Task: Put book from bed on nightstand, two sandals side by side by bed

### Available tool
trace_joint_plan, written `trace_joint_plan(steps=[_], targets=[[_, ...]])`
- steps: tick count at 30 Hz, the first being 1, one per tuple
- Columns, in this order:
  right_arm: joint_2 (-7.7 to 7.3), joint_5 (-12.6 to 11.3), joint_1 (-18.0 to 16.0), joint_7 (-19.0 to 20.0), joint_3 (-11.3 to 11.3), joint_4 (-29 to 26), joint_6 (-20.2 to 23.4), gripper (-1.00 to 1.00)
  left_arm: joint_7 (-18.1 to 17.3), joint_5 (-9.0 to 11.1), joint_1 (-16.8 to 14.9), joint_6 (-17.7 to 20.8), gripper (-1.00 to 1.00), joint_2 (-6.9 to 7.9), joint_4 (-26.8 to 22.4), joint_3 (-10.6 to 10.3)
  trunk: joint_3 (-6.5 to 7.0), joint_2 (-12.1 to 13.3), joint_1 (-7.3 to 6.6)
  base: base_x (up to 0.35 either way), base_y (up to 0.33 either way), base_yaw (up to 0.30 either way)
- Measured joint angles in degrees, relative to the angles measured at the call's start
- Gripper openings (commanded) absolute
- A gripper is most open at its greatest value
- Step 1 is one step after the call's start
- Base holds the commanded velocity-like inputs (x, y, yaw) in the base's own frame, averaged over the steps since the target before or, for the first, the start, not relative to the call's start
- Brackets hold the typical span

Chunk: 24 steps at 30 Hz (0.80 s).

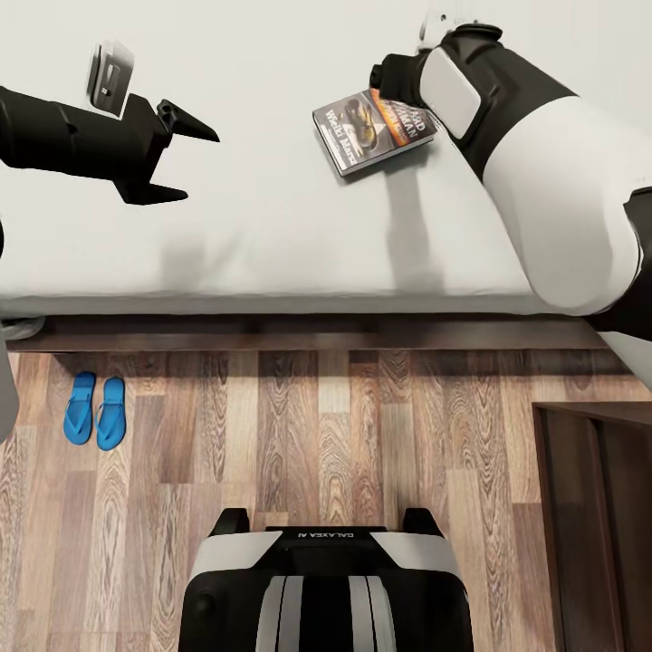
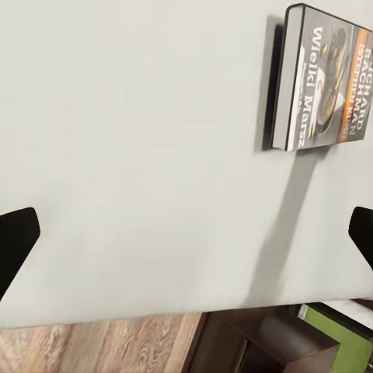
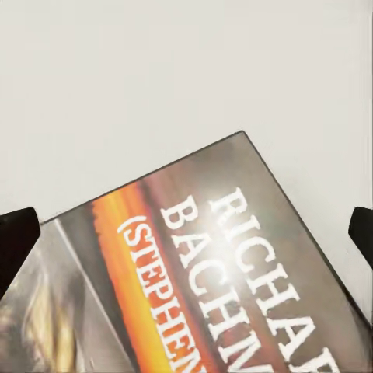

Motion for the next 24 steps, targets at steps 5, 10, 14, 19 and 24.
trace_joint_plan(steps=[5, 10, 14, 19, 24], targets=[[0.00, 0.0, 0.0, -0.2, -0.1, -5.0, 1.6, 1.00, 0.0, 0.0, 0.0, 0.0, 1.00, 0.01, 0.0, 0.0, 0.00, 0.0, -0.01, 0.037, 0.033, 0.000], [0.00, 0.0, 0.4, -0.2, -0.2, -9.8, 5.2, 1.00, 0.0, 0.0, 0.0, 0.1, 1.00, 0.05, 0.0, -0.1, 0.00, 0.0, -0.02, 0.160, 0.136, 0.000], [0.00, -0.1, 2.0, -0.2, -0.1, -13.1, 7.0, 1.00, 0.0, 0.0, 0.0, 0.2, 1.00, 0.07, 0.0, -0.2, 0.00, 0.0, -0.02, 0.214, 0.183, 0.000], [0.00, -0.1, 3.6, 0.0, -0.1, -14.2, 7.6, 1.00, 0.0, 0.0, 0.0, 0.2, 1.00, 0.04, 0.0, -0.2, 0.00, 0.0, -0.02, 0.227, 0.194, 0.000], [0.00, -0.1, 5.5, 0.1, 0.0, -14.6, 7.8, 1.00, 0.1, 0.1, 0.0, 0.2, 1.00, 0.04, 0.0, -0.3, 0.00, 0.0, -0.02, 0.233, 0.199, 0.000]])
